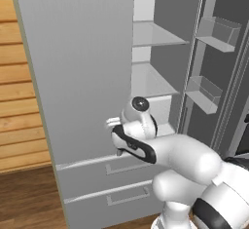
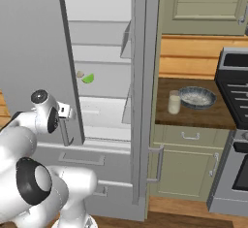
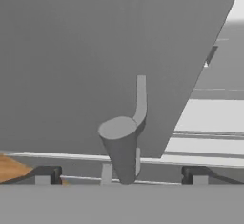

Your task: Grab a lemon wedge from the fridge and one ice cube from the ice bowl, and put them in the glass of lemonade.

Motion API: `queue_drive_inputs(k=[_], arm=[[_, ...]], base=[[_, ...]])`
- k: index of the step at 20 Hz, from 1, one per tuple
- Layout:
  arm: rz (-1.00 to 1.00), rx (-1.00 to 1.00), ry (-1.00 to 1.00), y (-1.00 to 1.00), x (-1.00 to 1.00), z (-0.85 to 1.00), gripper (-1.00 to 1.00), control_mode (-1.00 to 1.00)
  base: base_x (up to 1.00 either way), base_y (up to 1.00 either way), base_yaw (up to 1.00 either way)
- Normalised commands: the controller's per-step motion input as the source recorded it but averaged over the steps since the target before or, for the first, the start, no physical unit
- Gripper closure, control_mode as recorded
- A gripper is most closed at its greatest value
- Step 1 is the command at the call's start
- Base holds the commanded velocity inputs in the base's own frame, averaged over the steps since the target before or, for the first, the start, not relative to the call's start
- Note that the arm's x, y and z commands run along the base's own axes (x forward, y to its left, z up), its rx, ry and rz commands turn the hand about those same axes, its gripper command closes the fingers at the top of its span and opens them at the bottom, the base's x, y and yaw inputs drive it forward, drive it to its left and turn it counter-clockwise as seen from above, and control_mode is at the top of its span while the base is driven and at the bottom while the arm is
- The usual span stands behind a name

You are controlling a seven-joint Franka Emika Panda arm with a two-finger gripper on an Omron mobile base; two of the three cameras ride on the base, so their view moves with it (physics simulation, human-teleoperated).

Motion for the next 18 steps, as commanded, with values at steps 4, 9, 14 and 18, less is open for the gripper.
queue_drive_inputs(k=[4,9,14,18], arm=[[-0.09,0.00,0.04,0.24,0.23,-0.04,-1.00,-1.00],[-0.05,0.01,0.02,-0.15,0.14,-0.18,-1.00,-1.00],[-0.02,0.00,0.00,-0.05,0.26,-0.18,-1.00,-1.00],[0.00,0.00,0.00,0.00,0.35,-0.14,-1.00,-1.00]], base=[[0.00,0.00,0.00],[0.00,0.00,0.00],[0.00,0.00,0.00],[0.00,0.00,0.00]])
